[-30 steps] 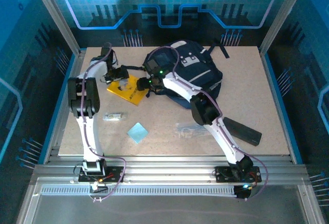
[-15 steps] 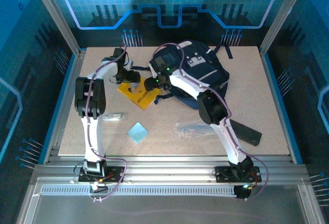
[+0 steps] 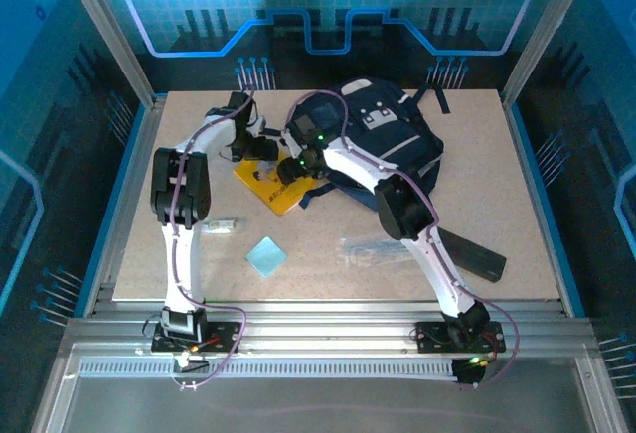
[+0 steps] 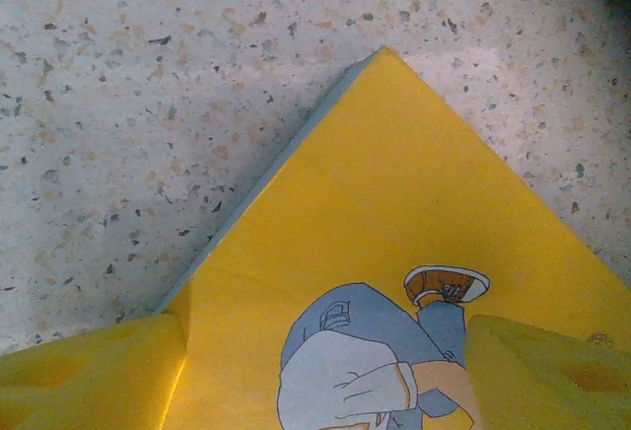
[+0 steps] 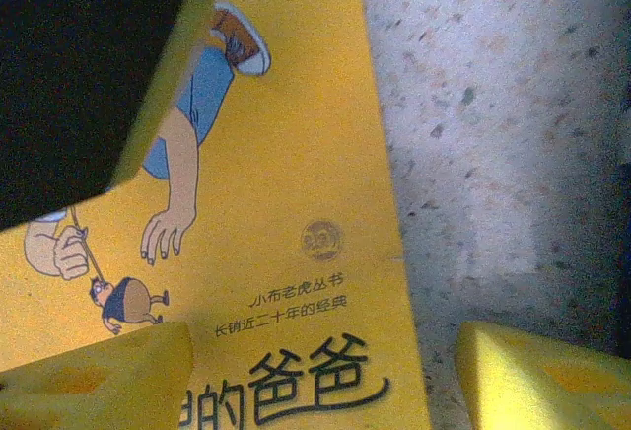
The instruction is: Pack the student bag
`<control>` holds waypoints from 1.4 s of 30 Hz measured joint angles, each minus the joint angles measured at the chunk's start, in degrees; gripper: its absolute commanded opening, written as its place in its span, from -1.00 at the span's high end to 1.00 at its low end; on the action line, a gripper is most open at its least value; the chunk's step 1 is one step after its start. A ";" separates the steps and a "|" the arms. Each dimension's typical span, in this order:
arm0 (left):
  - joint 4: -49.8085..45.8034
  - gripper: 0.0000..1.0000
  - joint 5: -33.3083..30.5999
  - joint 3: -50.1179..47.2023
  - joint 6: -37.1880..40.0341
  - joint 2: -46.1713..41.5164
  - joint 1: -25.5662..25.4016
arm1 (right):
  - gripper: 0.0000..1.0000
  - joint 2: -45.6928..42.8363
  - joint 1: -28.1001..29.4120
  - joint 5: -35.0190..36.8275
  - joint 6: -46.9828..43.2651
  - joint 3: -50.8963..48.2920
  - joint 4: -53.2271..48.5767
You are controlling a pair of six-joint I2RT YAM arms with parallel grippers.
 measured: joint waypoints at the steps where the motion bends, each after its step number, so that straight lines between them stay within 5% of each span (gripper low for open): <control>1: -0.11 -0.55 0.00 0.04 -0.28 0.00 0.00 | -0.37 -0.26 -0.11 -0.55 -0.11 -0.35 0.33; 20: 0.02 -0.56 -0.72 0.37 -5.79 0.22 0.00 | -0.31 -9.55 -3.43 -24.35 10.99 -14.64 12.44; 30: 0.39 -0.56 -0.83 0.35 -7.39 0.22 0.00 | -0.17 -8.87 -4.11 -29.55 19.76 -16.31 19.02; 34: 0.68 -0.56 -0.74 0.33 -8.94 0.22 0.00 | 0.01 -8.57 -3.98 -29.49 21.46 -17.64 19.45; 42: 5.31 -0.67 -0.59 -4.55 -12.31 -2.71 0.07 | 0.84 -6.86 -3.82 -28.13 26.01 -17.86 18.49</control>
